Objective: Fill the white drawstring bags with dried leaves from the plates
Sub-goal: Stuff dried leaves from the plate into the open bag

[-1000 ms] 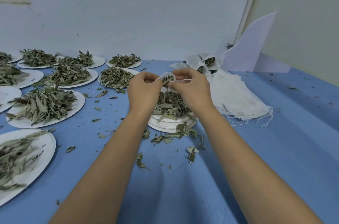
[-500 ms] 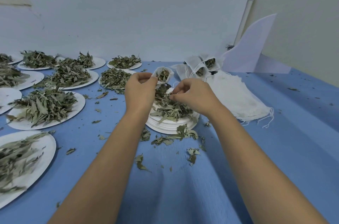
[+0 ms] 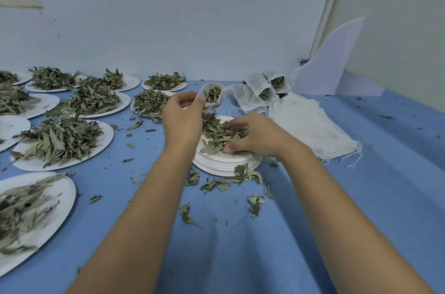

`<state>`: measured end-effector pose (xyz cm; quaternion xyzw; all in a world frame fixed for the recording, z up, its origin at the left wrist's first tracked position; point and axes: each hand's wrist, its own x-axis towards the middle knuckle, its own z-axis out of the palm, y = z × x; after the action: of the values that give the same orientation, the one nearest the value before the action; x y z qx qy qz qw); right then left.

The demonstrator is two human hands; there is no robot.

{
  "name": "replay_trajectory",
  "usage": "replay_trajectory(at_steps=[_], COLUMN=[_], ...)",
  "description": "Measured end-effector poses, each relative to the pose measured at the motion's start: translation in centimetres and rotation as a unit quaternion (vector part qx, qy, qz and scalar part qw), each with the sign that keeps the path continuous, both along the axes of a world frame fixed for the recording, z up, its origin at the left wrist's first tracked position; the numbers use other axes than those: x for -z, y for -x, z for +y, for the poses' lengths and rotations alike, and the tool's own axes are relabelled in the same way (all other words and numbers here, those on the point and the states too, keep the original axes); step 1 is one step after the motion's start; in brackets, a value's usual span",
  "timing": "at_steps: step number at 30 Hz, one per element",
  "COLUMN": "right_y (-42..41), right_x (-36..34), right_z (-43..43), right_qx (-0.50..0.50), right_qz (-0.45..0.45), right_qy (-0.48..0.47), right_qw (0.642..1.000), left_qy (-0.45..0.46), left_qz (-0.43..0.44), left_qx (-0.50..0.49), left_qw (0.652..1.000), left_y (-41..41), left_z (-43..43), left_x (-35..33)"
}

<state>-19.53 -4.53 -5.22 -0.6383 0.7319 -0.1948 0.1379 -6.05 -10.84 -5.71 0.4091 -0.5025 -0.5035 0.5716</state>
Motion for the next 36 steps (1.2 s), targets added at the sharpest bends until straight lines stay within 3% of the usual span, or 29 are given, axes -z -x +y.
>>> replay_trajectory(at_steps=[10, 20, 29, 31, 36], right_y=[0.1, -0.5, -1.2, -1.0, -1.3], right_x=[0.2, -1.7, -1.0, -0.9, -0.4], right_z=[-0.5, 0.3, -0.4, -0.4, -0.4], right_qx=[0.032, 0.047, 0.093, 0.101, 0.073], right_qz=[-0.005, -0.17, -0.225, -0.215, -0.094], right_qy=[0.125, 0.203, 0.307, 0.313, 0.302], right_qw=[0.992, 0.963, 0.92, 0.92, 0.946], left_qy=[0.005, 0.05, 0.017, -0.006, -0.119], left_qz=[0.006, -0.088, -0.069, -0.054, 0.033], left_qx=[-0.009, -0.012, 0.02, 0.033, 0.096], left_qw=[1.0, 0.995, 0.997, 0.998, 0.988], left_y=[-0.2, 0.3, 0.9, 1.0, 1.2], left_z=[-0.1, 0.1, 0.7, 0.8, 1.1], left_x=[0.2, 1.4, 0.9, 0.8, 0.2])
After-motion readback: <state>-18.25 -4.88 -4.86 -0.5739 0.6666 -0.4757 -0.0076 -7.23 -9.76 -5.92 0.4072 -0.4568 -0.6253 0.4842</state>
